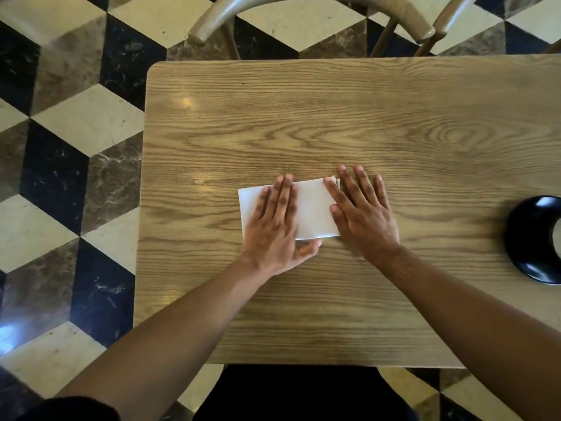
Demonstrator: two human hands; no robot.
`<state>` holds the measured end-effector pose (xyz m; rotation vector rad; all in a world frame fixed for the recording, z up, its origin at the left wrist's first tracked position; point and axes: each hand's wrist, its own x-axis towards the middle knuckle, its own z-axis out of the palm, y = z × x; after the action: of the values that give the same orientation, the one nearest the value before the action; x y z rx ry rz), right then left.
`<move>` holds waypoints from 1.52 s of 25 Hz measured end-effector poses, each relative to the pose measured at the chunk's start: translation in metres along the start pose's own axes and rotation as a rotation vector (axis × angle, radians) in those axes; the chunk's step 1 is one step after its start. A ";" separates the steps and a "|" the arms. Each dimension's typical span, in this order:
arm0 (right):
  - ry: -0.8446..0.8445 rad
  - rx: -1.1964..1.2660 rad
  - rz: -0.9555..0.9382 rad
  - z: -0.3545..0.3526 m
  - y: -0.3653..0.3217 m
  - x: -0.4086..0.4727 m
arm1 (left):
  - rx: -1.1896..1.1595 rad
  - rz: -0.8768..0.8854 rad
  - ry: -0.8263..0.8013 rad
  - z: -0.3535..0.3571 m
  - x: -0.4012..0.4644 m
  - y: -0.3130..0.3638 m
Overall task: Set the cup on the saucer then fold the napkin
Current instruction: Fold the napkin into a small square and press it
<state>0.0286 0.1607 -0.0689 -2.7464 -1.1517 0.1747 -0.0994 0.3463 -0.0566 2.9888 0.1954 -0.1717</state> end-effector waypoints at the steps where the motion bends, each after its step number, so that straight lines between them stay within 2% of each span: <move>1: -0.013 0.006 0.002 -0.001 0.000 0.000 | 0.011 -0.016 0.013 -0.001 -0.008 -0.015; 5: -0.053 0.014 0.022 -0.006 -0.002 0.000 | 0.074 -0.088 -0.033 -0.007 -0.037 -0.064; 8: -0.068 0.004 0.031 -0.008 -0.004 0.000 | 0.065 -0.159 -0.040 -0.018 -0.043 -0.070; 11: -0.066 0.008 0.034 -0.007 -0.005 0.001 | -0.003 -0.055 0.034 -0.023 -0.025 -0.036; 14: -0.076 0.005 0.033 -0.007 -0.004 0.001 | -0.025 0.111 -0.017 -0.017 0.011 0.026; 17: -0.064 -0.013 0.028 -0.006 -0.003 0.001 | -0.016 0.127 -0.052 -0.011 0.030 0.050; 25: -0.062 0.010 0.023 -0.011 -0.002 -0.001 | 0.036 0.138 0.037 0.003 0.004 -0.014; 32: -0.086 0.011 0.037 -0.011 -0.004 0.001 | 0.047 0.032 0.001 -0.004 -0.019 -0.058; 38: -0.091 0.061 0.086 -0.025 -0.017 0.002 | 0.009 -0.011 -0.086 -0.020 -0.024 -0.055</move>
<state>0.0225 0.1719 -0.0410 -2.7616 -1.0319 0.3429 -0.1289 0.4006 -0.0408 2.9817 0.2015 -0.3017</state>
